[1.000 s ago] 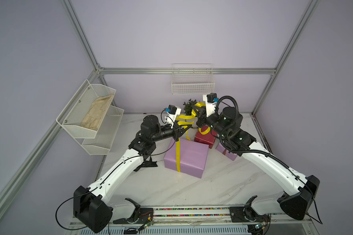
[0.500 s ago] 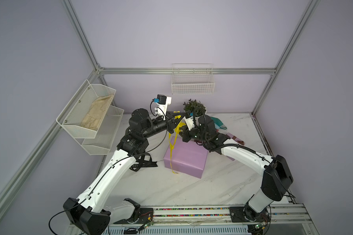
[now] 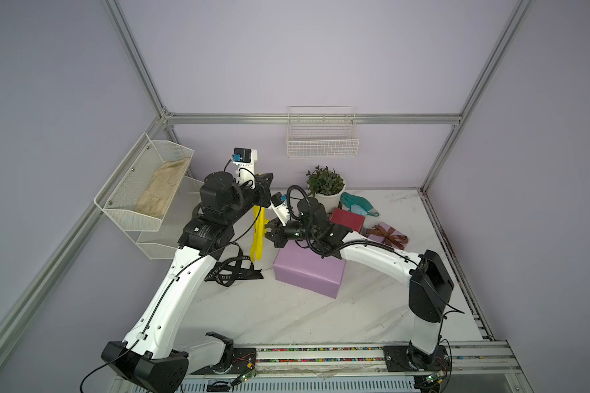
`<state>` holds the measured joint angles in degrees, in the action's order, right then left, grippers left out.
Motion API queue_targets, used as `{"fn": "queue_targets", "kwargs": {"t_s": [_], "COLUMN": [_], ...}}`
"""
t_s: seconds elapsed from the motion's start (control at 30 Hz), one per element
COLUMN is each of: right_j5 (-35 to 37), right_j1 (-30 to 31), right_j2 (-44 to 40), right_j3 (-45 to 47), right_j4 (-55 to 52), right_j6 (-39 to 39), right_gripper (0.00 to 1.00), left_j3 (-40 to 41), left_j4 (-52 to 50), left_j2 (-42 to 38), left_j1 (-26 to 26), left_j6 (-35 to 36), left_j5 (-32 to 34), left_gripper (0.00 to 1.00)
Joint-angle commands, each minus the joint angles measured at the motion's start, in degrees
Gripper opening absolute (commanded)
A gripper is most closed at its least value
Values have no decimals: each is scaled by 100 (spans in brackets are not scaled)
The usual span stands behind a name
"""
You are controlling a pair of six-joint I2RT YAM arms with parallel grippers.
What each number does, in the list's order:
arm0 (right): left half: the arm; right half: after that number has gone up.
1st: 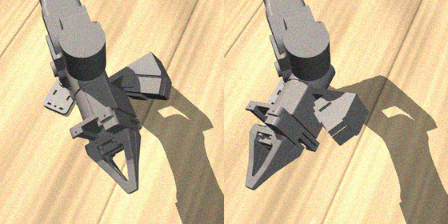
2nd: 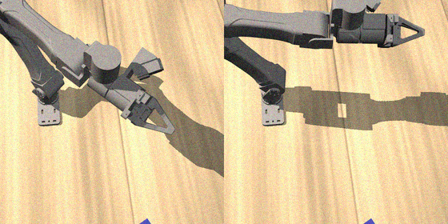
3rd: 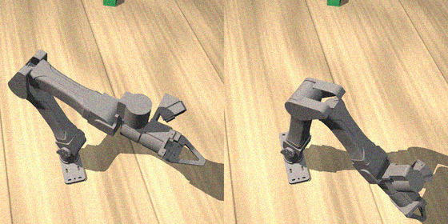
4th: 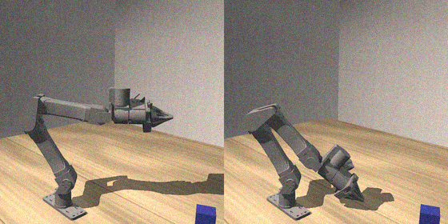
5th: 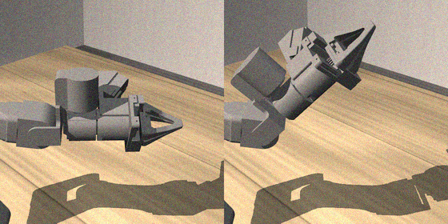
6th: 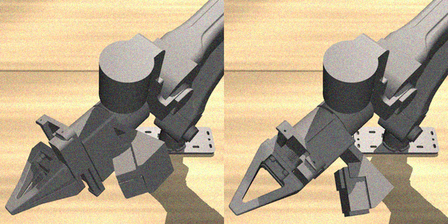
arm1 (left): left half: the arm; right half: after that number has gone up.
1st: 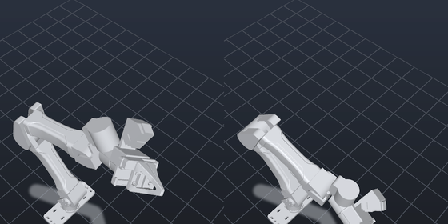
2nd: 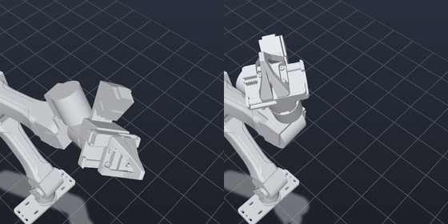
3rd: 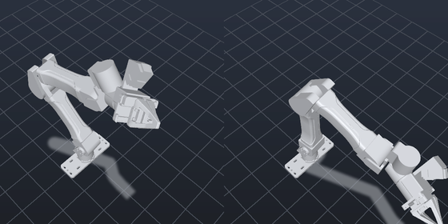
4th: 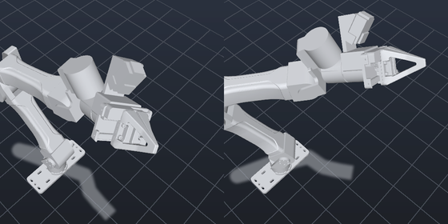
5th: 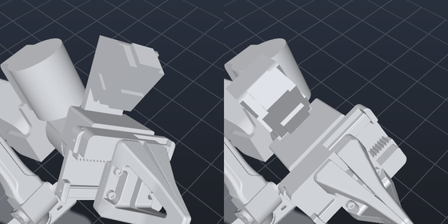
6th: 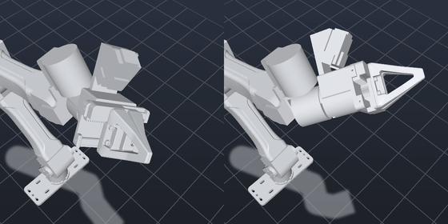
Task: Untie the ribbon bows on the gift boxes
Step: Place the ribbon at the center of the board, then adjust the ribbon at the center of the board.
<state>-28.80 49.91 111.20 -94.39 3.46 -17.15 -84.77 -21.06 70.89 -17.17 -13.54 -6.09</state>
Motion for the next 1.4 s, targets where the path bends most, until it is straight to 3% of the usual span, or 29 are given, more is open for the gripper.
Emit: {"fn": "queue_targets", "kwargs": {"t_s": [0.0,0.2,0.33,0.53,0.8,1.07,1.1,1.13,1.17,1.37], "right_j5": [481,1617,2035,2595,2630,3263,3298,3329,3378,3468], "right_j1": [152,171,169,175,173,151,151,158,144,152], "right_j2": [744,1826,2281,1696,717,-399,-554,-739,-909,-2053], "right_j3": [-772,-2031,-2812,-2494,-1990,-1075,-913,-717,-494,984], "right_j4": [-975,-2126,-3209,-3392,-3423,-3453,-3424,-3394,-3364,-3499], "right_j6": [-46,-9,7,80,219,253,288,308,315,-162], "right_gripper": [0,1,25,53,54,56,56,56,56,56], "left_j3": [212,654,677,699,167,-155,-221,-334,-469,-526], "left_j4": [63,-68,-247,-267,-662,-1145,-1237,-1394,-1589,-1853], "left_j2": [36,428,1047,1881,3020,3603,3644,3713,3774,3480], "left_j1": [383,897,1270,1566,1742,1874,1883,1886,1885,1884], "left_j6": [168,-40,-223,-356,-343,-226,-183,-188,-203,-127], "left_j5": [699,767,328,7,-359,-358,-380,-357,-362,-528], "left_gripper": [0,0,0,0,0,0,22,73,100,100]}}
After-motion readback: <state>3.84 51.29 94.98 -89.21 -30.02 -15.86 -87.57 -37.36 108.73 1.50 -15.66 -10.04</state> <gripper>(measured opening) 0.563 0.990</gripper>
